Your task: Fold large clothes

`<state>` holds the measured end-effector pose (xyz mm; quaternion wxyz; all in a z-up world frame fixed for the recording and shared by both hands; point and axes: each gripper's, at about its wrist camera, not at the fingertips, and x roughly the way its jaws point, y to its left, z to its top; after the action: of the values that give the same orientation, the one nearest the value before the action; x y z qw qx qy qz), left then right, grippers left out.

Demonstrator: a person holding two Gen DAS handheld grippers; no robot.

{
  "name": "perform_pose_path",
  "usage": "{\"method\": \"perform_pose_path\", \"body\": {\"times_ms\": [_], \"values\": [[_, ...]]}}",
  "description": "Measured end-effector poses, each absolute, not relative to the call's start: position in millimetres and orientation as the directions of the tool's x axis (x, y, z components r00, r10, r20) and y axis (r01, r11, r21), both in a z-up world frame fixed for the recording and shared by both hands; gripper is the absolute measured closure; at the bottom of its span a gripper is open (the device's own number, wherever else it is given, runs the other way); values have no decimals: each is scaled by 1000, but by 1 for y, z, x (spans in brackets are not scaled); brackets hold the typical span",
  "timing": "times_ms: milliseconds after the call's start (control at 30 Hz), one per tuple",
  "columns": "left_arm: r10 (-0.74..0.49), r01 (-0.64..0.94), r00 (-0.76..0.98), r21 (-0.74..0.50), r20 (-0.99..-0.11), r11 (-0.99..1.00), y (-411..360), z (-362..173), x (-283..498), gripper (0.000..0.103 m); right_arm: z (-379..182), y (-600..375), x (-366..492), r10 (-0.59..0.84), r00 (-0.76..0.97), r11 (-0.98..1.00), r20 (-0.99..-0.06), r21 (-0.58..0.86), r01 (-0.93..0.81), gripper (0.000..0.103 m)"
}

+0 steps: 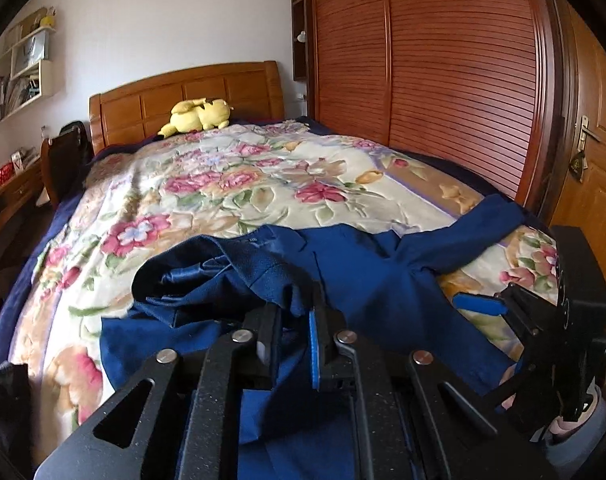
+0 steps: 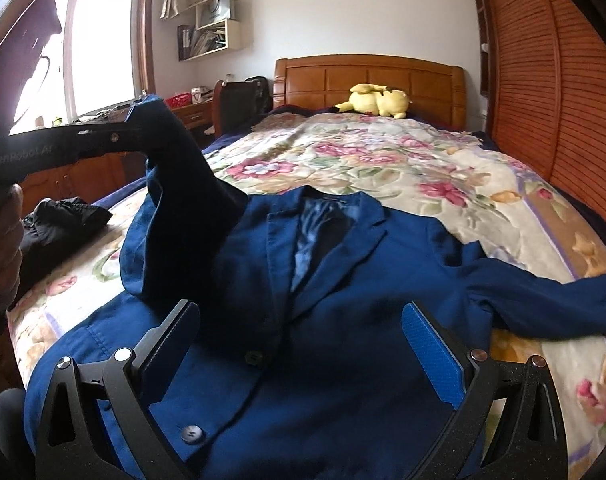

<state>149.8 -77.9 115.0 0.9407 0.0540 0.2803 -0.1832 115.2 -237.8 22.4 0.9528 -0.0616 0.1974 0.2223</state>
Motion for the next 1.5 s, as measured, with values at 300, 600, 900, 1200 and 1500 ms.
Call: {"method": "perform_pose_path", "body": {"times_ms": [300,600,900,1200,1500], "values": [[-319,376,747,-24,-583,926,-70,104,138,64,22,-245,109,371,837,908,-403,-30,-417,2],[-286,319,790,-35,-542,947,-31,87,114,25,24,-240,108,385,829,903,-405,-20,-429,2],[-241,234,816,-81,-526,969,21,51,107,22,23,-217,120,424,803,877,-418,-32,-480,2],[-211,168,819,-127,-534,977,64,18,107,22,18,-169,132,490,751,824,-442,-46,-564,26],[-158,136,817,-81,-554,987,86,0,102,21,-3,-125,153,493,702,782,-515,-92,-616,28]]}}
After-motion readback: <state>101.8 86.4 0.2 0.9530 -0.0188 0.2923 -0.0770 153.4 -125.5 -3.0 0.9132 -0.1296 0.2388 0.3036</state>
